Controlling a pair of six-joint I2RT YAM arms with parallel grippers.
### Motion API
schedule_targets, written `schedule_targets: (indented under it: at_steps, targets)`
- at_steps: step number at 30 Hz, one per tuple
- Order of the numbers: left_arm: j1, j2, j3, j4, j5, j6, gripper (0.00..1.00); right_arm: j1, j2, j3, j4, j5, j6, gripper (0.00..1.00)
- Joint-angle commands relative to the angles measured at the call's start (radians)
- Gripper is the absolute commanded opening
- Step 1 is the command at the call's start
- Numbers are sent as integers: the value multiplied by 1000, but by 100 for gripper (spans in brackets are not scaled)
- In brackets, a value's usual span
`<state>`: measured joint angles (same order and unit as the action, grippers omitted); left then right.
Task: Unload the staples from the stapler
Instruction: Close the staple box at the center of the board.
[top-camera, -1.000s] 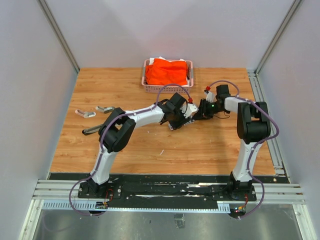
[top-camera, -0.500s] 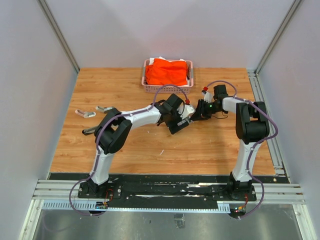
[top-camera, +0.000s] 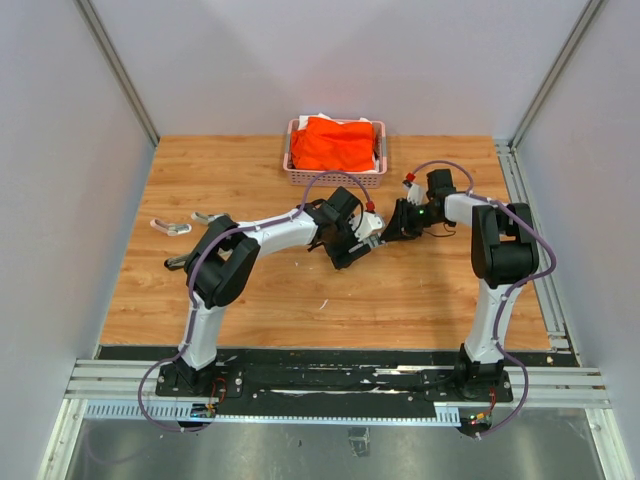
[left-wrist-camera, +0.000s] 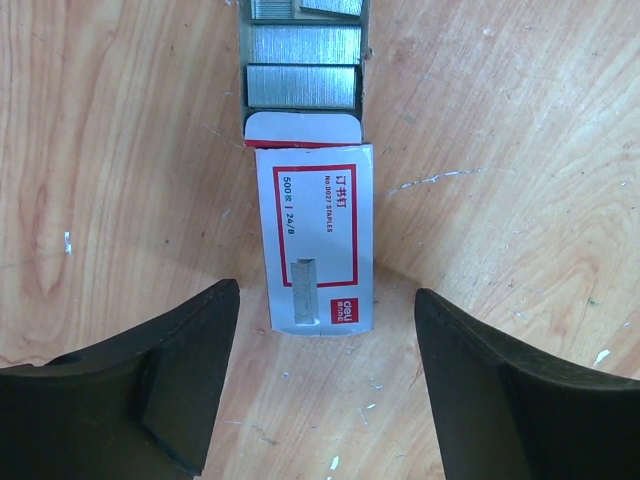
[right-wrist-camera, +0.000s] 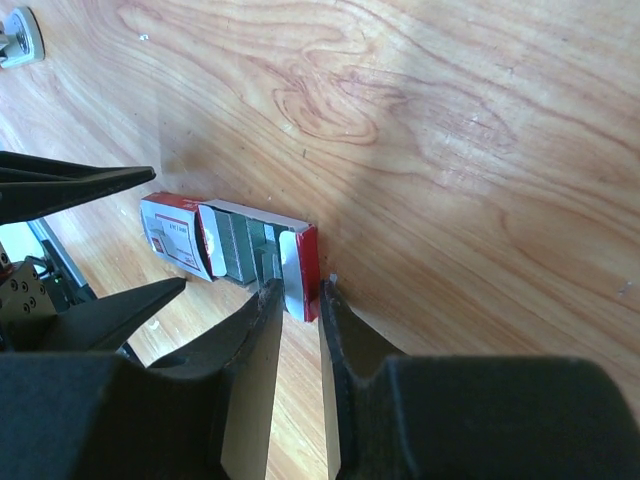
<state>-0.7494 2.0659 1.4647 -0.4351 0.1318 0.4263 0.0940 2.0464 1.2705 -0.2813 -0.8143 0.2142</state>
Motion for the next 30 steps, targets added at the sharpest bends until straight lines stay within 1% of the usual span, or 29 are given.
schedule_targets:
  at_steps: [1,2,5,11,15,17,21,23,30]
  targets:
    - [5,55,-21,-80,-38,33,74,14,16,32,-49,53,-45,23]
    - [5,56,-20,-80,-37,34,74,15,19,33,-50,56,-47,23]
    - [5,60,-15,-83,-43,34,69,19,29,42,-54,64,-59,24]
    - [5,71,2,-94,-50,43,68,35,35,63,-68,86,-89,23]
    - [5,77,12,-104,-48,50,66,48,40,86,-83,96,-112,24]
    - [5,78,15,-107,-48,53,60,53,44,94,-86,104,-119,24]
    - [5,80,20,-113,-55,57,59,60,54,104,-96,110,-129,24]
    - [5,80,20,-111,-58,58,56,60,56,104,-97,115,-133,24]
    - [5,80,20,-107,-69,57,55,67,59,106,-102,115,-137,24]
